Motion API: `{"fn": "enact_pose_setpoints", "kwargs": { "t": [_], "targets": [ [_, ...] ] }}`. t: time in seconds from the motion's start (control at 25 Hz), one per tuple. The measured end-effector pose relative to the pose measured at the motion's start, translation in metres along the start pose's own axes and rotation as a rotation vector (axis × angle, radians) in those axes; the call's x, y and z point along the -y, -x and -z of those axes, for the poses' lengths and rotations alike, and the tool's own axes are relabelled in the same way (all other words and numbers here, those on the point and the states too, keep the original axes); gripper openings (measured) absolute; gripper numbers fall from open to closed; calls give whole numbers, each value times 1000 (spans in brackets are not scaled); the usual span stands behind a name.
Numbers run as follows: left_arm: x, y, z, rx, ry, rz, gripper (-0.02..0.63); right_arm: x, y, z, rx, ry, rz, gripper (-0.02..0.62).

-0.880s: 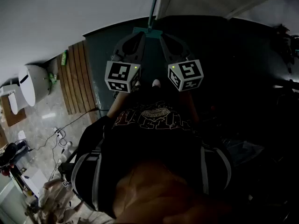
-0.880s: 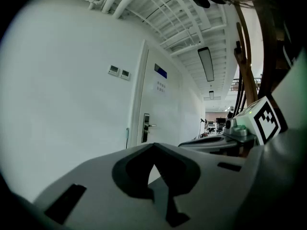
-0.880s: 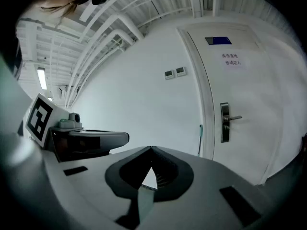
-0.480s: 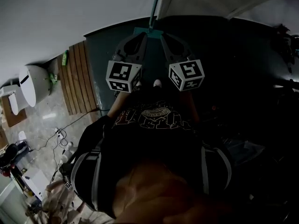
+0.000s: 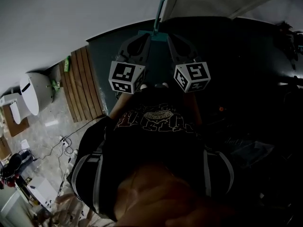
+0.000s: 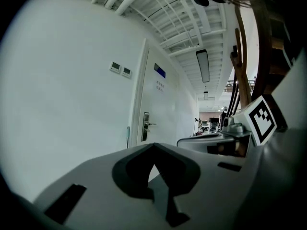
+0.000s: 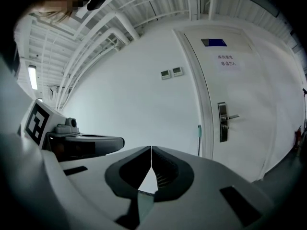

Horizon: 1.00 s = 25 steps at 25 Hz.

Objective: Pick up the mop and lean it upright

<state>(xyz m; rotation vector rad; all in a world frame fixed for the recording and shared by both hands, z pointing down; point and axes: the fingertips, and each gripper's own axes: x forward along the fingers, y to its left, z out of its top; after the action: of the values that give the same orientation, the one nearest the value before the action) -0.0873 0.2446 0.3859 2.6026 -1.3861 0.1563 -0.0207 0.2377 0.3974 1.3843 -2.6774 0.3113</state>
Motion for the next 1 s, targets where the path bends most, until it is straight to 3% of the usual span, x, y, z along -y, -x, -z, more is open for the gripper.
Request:
{"fn": "enact_pose_setpoints", "kwargs": {
  "t": [0.4, 1.0],
  "targets": [
    [-35, -20, 1, -18, 8, 38, 48, 3, -35, -1, 6, -22, 24, 20],
    [-58, -151, -34, -21, 5, 9, 48, 106, -110, -39, 5, -43, -45, 20]
  ]
}}
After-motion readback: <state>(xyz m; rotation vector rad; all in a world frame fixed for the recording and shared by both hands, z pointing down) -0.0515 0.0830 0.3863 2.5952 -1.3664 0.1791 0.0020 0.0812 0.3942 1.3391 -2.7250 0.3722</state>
